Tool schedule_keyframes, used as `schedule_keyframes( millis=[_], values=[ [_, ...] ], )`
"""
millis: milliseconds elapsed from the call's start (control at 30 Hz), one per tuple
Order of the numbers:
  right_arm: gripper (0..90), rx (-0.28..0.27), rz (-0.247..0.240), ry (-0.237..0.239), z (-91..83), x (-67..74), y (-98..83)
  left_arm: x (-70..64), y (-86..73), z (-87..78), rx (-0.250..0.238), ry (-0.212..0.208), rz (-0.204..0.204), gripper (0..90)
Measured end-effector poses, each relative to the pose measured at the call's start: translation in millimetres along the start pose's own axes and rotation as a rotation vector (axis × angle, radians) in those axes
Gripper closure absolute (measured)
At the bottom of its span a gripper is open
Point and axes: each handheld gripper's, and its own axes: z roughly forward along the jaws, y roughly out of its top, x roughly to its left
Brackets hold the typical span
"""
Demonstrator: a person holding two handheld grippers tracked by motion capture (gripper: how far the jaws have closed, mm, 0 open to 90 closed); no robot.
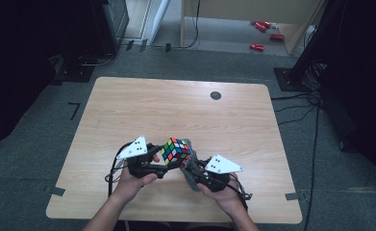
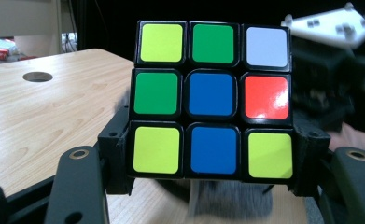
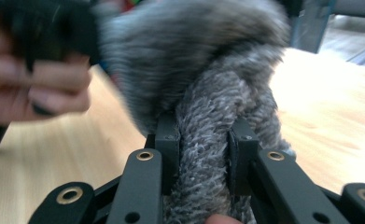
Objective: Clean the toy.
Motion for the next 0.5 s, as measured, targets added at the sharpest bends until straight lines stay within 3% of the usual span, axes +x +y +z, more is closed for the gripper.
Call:
schedule_keyframes(
  millis=[167,333,500],
  values=[
    [72.1,0.024,-0.034,0.013,1.4,3.1,0.7,4.2,-0.8,-1.5,0.001,0.005,-0.014,34.6],
    [72.2,-0.039,-0.009,-0.029,-9.6,-5.3,6.7,2.5,-1.1,-1.1,0.0,0.006,-0.01,34.6],
    [72.0,0.025,-0.065,0.013,5.0,10.9,-0.8,4.4,0.6,-4.6,-0.02,0.015,-0.03,34.6]
  ],
)
